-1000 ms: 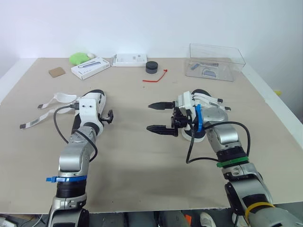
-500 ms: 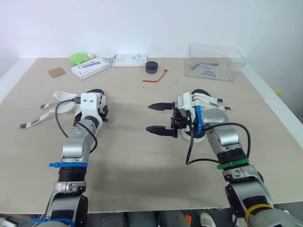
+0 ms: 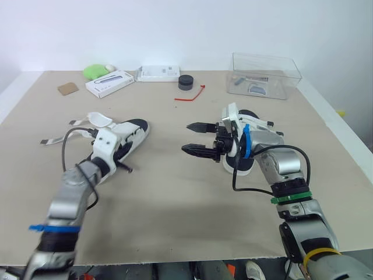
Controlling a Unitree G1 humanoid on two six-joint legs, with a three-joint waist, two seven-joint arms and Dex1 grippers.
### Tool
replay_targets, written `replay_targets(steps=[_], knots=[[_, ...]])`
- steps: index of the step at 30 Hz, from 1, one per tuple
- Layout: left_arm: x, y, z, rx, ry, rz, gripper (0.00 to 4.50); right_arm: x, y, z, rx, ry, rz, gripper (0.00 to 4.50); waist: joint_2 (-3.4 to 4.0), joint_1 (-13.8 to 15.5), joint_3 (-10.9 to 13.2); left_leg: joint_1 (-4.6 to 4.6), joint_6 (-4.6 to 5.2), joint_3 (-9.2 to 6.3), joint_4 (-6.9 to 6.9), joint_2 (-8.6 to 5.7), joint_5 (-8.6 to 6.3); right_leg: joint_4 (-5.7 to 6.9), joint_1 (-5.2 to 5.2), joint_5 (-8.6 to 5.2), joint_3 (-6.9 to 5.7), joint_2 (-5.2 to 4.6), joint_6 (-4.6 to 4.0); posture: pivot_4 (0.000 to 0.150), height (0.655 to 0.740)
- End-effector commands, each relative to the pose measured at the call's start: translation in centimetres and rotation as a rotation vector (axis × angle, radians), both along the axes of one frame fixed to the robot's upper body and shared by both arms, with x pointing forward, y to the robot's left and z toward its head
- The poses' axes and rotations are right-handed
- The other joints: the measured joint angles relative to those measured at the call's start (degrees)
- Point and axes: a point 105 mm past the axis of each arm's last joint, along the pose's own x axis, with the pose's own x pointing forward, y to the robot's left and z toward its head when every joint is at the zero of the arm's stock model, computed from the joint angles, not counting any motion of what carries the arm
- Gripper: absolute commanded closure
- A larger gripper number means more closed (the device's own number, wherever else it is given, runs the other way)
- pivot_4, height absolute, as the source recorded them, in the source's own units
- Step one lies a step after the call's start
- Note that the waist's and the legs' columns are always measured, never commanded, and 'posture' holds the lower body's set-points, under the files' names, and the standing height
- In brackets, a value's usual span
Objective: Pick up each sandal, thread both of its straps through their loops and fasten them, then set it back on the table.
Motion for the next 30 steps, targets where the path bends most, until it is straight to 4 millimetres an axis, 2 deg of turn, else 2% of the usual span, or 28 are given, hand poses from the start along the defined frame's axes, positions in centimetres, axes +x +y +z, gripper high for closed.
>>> replay_targets(steps=[1, 4, 8, 12, 19, 22, 25, 30], knots=[[-5.7, -3.6, 1.2, 0.181, -0.113, -0.457, 4.45, -0.3, -0.6, 1.9, 0.013, -0.059, 0.017, 0.0, 0.04, 0.1, 0.0, 0.0, -0.01, 0.0, -0.01, 0.0, 0.0, 0.0, 0.0, -0.02, -0.01, 0.0, -0.03, 0.15, 0.74], [-8.7, -4.0, 0.0, 0.306, -0.121, -0.679, 4.45, -0.5, -0.9, 1.6, -0.012, -0.057, 0.023, 0.0, 0.07, 0.2, 0.0, 0.0, -0.01, 0.01, -0.03, 0.0, -0.03, -0.02, -0.01, -0.08, -0.04, -0.04, -0.09, 0.15, 0.74], [-10.5, -3.6, -1.3, 0.443, -0.141, -0.875, 4.45, -0.8, -1.2, 1.1, -0.033, -0.055, 0.028, 0.0, 0.07, 0.2, 0.0, 0.01, 0.03, 0.0, -0.01, 0.01, 0.0, 0.0, 0.0, -0.09, -0.06, 0.03, -0.08, 0.15, 0.74], [-9.3, -2.6, -2.2, 0.502, -0.166, -0.904, 4.45, -1.3, -1.1, 0.7, -0.049, -0.058, 0.037, 0.0, 0.09, 0.2, 0.0, 0.05, 0.06, 0.04, -0.01, 0.04, 0.02, 0.0, 0.02, -0.13, -0.11, 0.17, -0.02, 0.15, 0.74], [-7.8, -3.4, -2.1, 0.447, -0.202, -0.836, 4.45, -1.9, -1.6, 0.5, -0.056, -0.053, 0.032, 0.0, 0.09, 0.2, 0.0, 0.04, 0.18, 0.11, 0.01, -0.01, -0.06, 0.02, 0.02, -0.15, -0.06, 0.23, 0.12, 0.15, 0.74], [-8.0, -3.9, -2.1, 0.411, -0.195, -0.807, 4.45, -3.6, -1.9, 0.4, -0.066, -0.03, 0.114, 0.0, 0.09, 0.2, 0.0, 0.01, 0.28, 0.08, 0.02, -0.01, -0.12, 0.01, 0.01, -0.19, -0.08, 0.1, 0.19, 0.15, 0.74], [-8.6, -4.2, -2.3, 0.384, -0.176, -0.804, 4.45, -5.7, -2.3, -0.6, -0.147, -0.066, 0.221, 0.0, 0.08, 0.3, 0.0, 0.0, 0.31, 0.05, 0.01, -0.01, -0.13, 0.0, 0.01, -0.21, -0.08, 0.08, 0.19, 0.15, 0.74], [-9.1, -4.4, -2.4, 0.351, -0.145, -0.788, 4.45, -6.6, -2.3, -1.1, -0.185, -0.115, 0.268, 0.0, 0.08, 0.2, 0.0, 0.08, 0.38, 0.06, 0.05, -0.01, -0.18, 0.0, 0.07, -0.25, -0.05, 0.09, 0.22, 0.15, 0.74]])
